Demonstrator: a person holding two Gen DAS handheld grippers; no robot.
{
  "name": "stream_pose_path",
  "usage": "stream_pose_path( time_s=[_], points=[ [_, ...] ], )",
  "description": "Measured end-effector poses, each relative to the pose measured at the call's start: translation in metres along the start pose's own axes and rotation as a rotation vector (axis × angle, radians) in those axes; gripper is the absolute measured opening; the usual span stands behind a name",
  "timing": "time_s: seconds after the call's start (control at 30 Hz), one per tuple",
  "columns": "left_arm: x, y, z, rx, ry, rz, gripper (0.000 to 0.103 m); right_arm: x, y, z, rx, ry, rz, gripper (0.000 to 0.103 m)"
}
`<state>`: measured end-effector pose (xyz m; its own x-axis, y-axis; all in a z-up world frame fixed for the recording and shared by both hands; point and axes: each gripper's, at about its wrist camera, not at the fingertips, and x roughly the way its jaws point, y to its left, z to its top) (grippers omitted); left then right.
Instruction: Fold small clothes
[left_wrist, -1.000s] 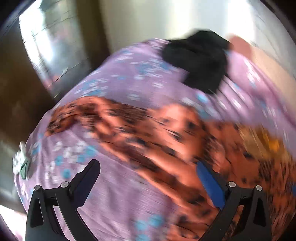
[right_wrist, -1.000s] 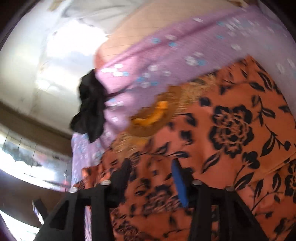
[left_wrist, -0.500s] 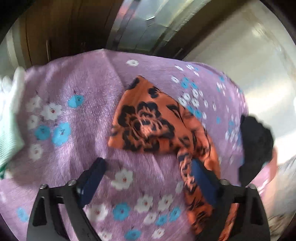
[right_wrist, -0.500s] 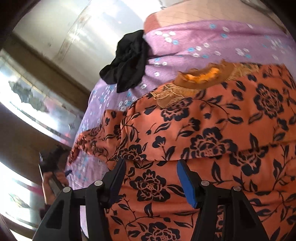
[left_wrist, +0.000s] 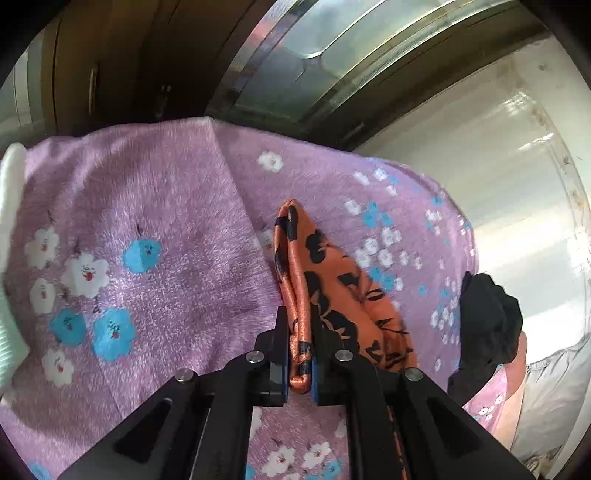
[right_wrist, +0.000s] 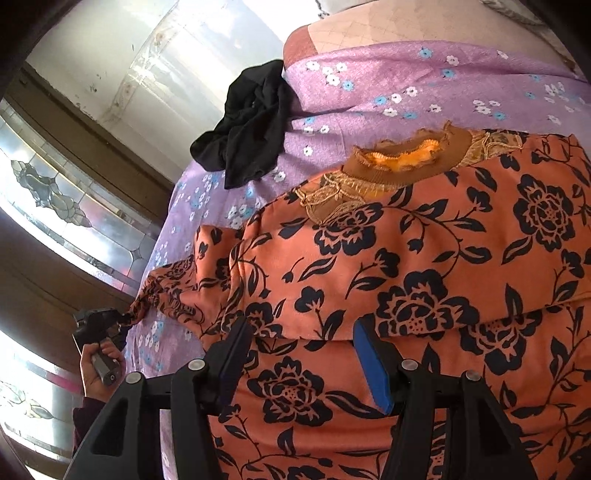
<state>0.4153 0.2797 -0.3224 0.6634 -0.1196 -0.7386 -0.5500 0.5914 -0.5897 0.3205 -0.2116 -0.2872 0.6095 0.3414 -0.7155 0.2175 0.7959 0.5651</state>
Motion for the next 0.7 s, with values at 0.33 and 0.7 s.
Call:
stream_pose_path(
  time_s=[0.33, 0.7],
  points=[
    [-0.137, -0.140, -0.054, 0.370, -0.118, -0.271, 0.008, -0.047, -0.029, 0.018, 0.083, -0.160, -0.036, 0.061],
    [-0.171, -0.272, -0.239, 0.773, 0.130, -0.557, 0.008, -0.101, -0.087, 0.036, 0.165, -0.296, -0.086, 0.061]
  ],
)
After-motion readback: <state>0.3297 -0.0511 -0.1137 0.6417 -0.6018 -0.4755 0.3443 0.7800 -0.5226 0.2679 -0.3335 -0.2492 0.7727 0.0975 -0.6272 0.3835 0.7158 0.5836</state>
